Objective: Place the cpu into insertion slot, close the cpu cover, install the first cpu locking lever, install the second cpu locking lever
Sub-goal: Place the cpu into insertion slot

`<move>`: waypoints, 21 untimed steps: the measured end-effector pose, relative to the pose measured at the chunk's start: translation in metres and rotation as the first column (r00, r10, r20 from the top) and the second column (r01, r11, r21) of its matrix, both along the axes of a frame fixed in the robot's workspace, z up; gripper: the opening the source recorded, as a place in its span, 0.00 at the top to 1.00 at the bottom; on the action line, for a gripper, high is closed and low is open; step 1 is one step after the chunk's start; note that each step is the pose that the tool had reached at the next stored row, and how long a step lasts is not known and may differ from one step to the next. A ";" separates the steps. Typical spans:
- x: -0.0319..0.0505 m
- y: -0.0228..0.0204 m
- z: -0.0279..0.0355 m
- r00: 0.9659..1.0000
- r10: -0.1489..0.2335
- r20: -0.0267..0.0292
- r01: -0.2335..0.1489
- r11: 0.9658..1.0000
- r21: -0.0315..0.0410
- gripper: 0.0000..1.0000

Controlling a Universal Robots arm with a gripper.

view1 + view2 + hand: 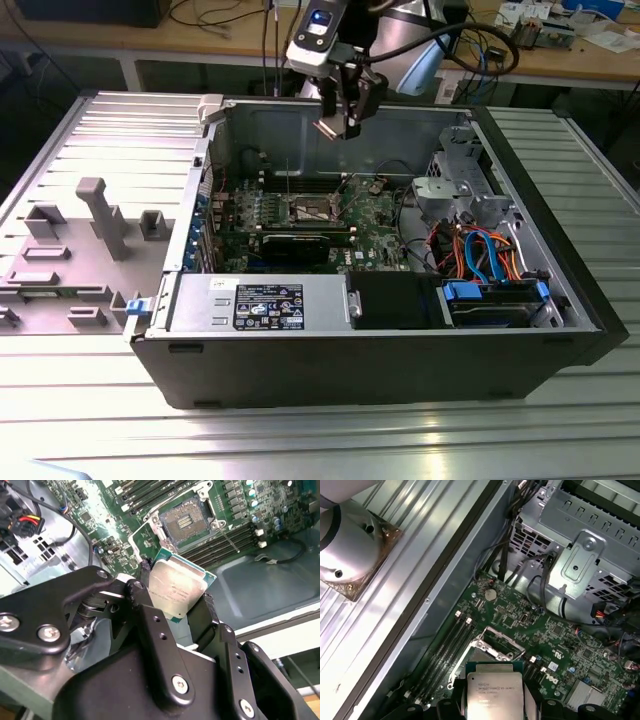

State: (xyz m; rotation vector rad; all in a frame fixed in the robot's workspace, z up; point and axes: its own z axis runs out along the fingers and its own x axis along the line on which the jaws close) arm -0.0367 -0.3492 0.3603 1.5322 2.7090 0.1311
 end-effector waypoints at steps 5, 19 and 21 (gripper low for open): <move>0.0000 0.0000 -0.0026 0.997 -0.073 -0.003 0.073 0.997 0.000 0.45; 0.0000 0.0000 -0.0146 0.981 -0.184 -0.062 0.184 0.983 -0.006 0.45; 0.0000 0.0000 -0.0175 0.975 -0.212 -0.062 0.212 0.977 -0.006 0.45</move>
